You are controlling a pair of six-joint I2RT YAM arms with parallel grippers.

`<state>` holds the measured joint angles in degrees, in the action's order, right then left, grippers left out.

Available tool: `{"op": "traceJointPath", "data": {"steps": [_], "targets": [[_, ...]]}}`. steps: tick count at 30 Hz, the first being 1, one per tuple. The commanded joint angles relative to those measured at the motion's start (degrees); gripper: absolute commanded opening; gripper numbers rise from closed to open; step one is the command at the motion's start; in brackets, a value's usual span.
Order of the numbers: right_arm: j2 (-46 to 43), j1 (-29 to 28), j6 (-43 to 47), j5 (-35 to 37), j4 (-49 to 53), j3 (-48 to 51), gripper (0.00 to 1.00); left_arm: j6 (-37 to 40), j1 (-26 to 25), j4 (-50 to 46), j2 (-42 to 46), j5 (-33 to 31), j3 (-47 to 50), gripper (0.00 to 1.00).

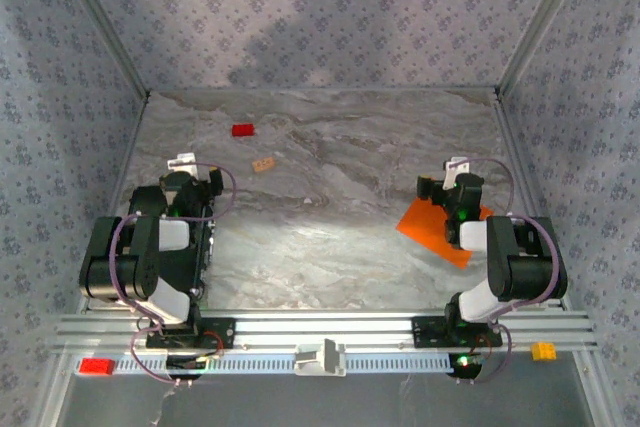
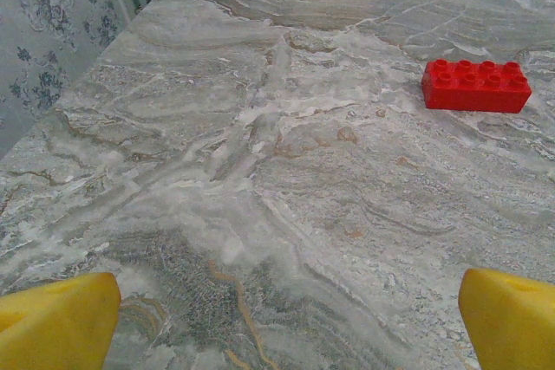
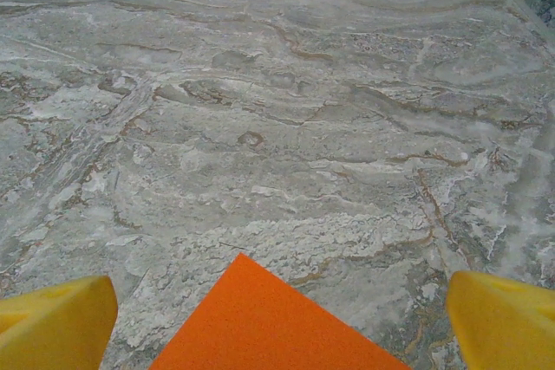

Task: Fold a paper plane with a square sheet of paper (pick it up from the middle)
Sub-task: Move the square sheet of paper to the center of the table.

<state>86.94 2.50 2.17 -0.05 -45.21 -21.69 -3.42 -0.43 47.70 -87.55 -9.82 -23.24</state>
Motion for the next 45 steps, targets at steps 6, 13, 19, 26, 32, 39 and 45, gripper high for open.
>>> {"op": "traceJointPath", "data": {"steps": [6,13,19,26,32,39,45], "targets": [[0.08,0.22,-0.61,-0.47,-0.09,-0.95,0.99,1.22,0.11,0.34,-0.18,1.30,0.37,1.00],[-0.06,-1.00,0.27,1.28,-0.83,-0.48,0.99,1.96,-0.03,1.78,0.21,2.79,1.39,1.00],[-2.40,-1.88,0.74,2.55,0.02,-0.02,0.99,2.13,-0.37,-1.01,4.43,2.32,1.65,1.00],[-11.16,-1.50,-7.06,8.88,23.33,-8.10,0.99,-3.67,-0.43,-21.39,14.95,-0.48,-4.05,1.00],[-10.31,0.88,-24.95,8.87,51.59,-20.76,0.99,-14.79,-0.28,-44.49,20.52,1.12,-14.32,1.00],[-4.99,4.26,-33.85,-10.20,59.65,-23.24,0.99,-24.46,1.28,-55.67,20.95,15.16,-20.39,1.00],[-2.32,4.26,-38.36,-12.40,59.98,-21.28,0.98,-27.41,-1.28,-55.92,21.07,25.73,-20.22,1.00]]}}
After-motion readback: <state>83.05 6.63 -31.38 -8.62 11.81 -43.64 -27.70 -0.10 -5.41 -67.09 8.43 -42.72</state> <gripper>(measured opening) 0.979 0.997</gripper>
